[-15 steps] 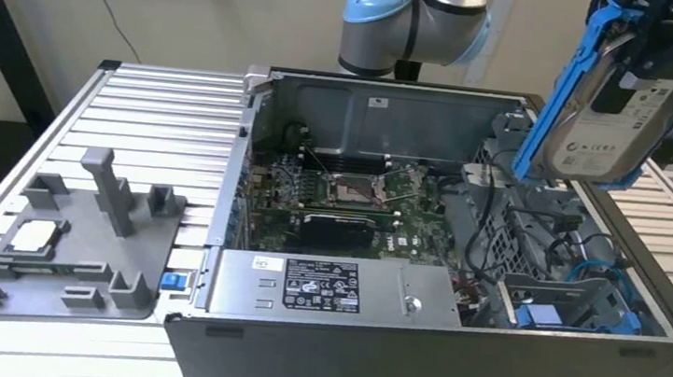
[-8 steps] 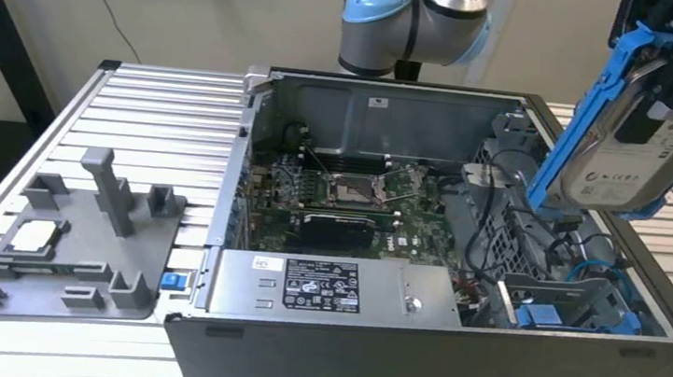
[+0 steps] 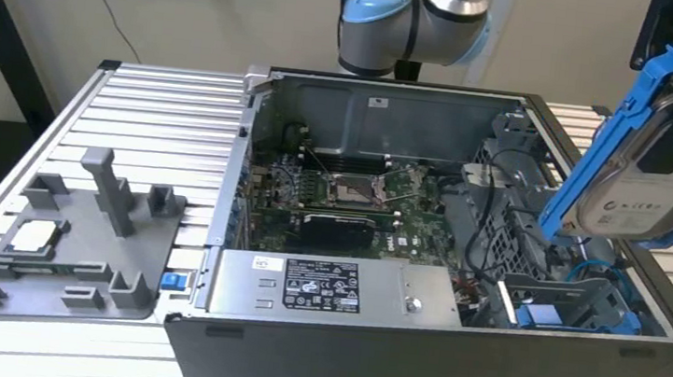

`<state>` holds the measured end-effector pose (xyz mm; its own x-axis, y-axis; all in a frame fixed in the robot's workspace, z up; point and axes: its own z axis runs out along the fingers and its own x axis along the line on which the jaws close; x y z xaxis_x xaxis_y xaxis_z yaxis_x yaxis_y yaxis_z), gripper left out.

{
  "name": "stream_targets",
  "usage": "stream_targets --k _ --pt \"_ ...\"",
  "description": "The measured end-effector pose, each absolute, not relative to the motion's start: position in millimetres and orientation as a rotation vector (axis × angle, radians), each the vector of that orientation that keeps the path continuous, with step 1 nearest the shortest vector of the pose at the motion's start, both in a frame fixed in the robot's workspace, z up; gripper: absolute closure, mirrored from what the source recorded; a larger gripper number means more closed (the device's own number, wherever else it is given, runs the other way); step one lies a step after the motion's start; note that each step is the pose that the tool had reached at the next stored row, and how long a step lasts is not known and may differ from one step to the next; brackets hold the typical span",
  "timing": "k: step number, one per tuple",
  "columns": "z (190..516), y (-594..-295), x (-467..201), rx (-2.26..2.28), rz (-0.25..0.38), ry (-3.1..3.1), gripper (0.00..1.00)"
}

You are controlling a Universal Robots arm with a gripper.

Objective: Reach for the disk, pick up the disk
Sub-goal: 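Pick up the disk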

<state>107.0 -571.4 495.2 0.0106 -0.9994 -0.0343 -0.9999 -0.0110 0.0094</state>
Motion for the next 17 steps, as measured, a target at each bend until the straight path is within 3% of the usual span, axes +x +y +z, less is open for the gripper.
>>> stream_targets --k 17 --pt "492.8 -575.9 106.3 -2.221 0.049 2.197 1.0"
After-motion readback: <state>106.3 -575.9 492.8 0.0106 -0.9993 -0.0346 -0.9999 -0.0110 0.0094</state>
